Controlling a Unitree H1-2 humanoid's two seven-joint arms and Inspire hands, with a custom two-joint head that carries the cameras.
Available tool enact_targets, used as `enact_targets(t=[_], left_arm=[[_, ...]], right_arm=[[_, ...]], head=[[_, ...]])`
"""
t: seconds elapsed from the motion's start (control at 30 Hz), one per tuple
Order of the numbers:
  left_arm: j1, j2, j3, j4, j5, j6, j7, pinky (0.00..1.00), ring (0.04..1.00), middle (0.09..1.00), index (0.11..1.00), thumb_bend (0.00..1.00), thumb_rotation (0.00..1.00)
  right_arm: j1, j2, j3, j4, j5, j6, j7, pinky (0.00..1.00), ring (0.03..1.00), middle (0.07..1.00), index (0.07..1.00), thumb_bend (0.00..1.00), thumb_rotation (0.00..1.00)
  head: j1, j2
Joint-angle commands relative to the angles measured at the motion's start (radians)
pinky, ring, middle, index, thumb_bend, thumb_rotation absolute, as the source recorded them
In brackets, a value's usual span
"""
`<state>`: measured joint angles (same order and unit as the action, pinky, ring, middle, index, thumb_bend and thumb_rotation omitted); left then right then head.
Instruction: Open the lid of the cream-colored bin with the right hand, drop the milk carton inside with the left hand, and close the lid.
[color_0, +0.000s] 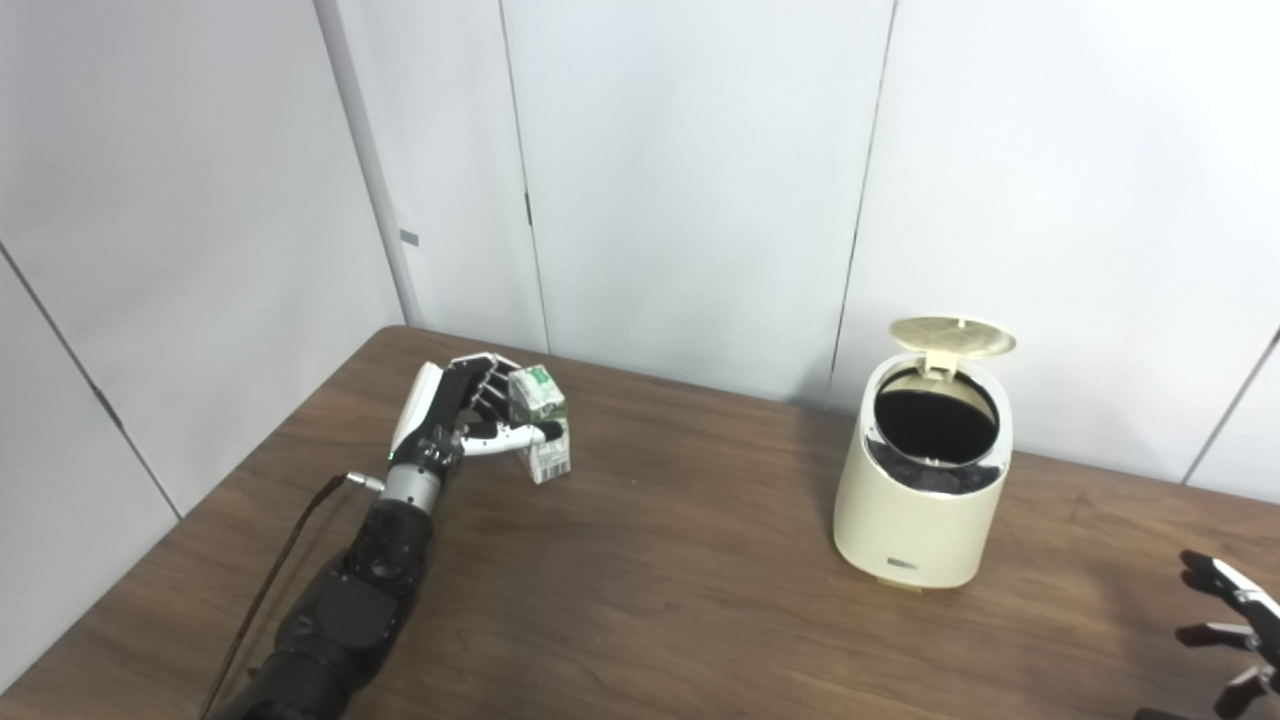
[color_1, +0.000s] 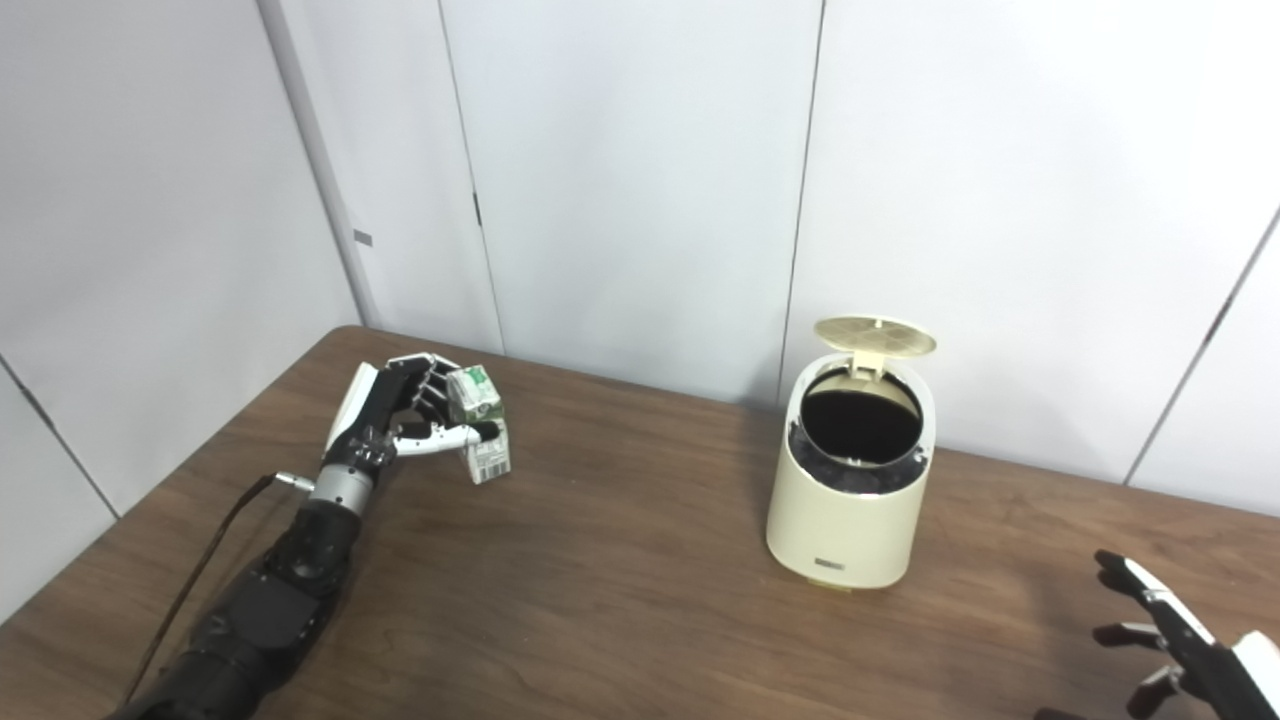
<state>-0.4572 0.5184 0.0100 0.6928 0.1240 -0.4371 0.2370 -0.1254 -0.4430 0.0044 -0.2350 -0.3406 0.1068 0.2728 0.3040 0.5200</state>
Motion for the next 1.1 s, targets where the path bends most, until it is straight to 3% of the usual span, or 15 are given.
enact_targets(t=[0.0,0.17,0.27,0.53,0.9,1.07], left_arm=[[-0.034,0.034,0.009,-0.091,-0.008,-0.033,0.004,0.4,0.423,0.507,0.517,0.5,0.0],[-0.015,0.035,0.001,-0.199,0.002,-0.032,-0.024,0.41,0.436,0.509,0.507,0.5,0.0],[-0.011,0.032,-0.007,-0.256,0.02,-0.032,-0.028,0.42,0.436,0.512,0.507,0.5,0.0],[-0.021,0.005,-0.026,-0.391,0.018,-0.032,-0.061,0.41,0.432,0.502,0.518,0.5,0.0],[-0.069,-0.075,-0.048,-0.509,-0.027,-0.033,-0.157,0.42,0.44,0.5,0.514,0.5,0.0],[-0.1,-0.109,-0.047,-0.528,-0.027,-0.033,-0.191,0.41,0.439,0.497,0.515,0.5,0.0]], right_arm=[[-0.04,-0.003,-0.006,-0.01,0.003,-0.002,-0.019,0.44,0.767,0.909,0.945,0.86,0.5],[-0.048,0.004,0.005,-0.005,-0.012,-0.001,-0.019,0.48,0.77,0.899,0.941,0.84,0.43],[-0.052,0.002,0.014,-0.016,-0.016,0.018,-0.004,0.54,0.786,0.945,0.961,0.79,0.37],[-0.055,0.012,0.022,-0.053,0.001,0.074,0.005,0.63,0.794,0.934,0.951,0.76,0.23],[-0.075,0.017,0.047,-0.067,-0.008,0.083,0.004,0.61,0.778,0.92,0.932,0.75,0.08],[-0.081,0.019,0.062,-0.064,-0.024,0.089,-0.001,0.6,0.777,0.922,0.93,0.75,0.09]], head=[[0.001,0.001],[-0.03,0.0],[-0.047,0.001],[-0.09,-0.001],[-0.141,-0.006],[-0.166,-0.008]])
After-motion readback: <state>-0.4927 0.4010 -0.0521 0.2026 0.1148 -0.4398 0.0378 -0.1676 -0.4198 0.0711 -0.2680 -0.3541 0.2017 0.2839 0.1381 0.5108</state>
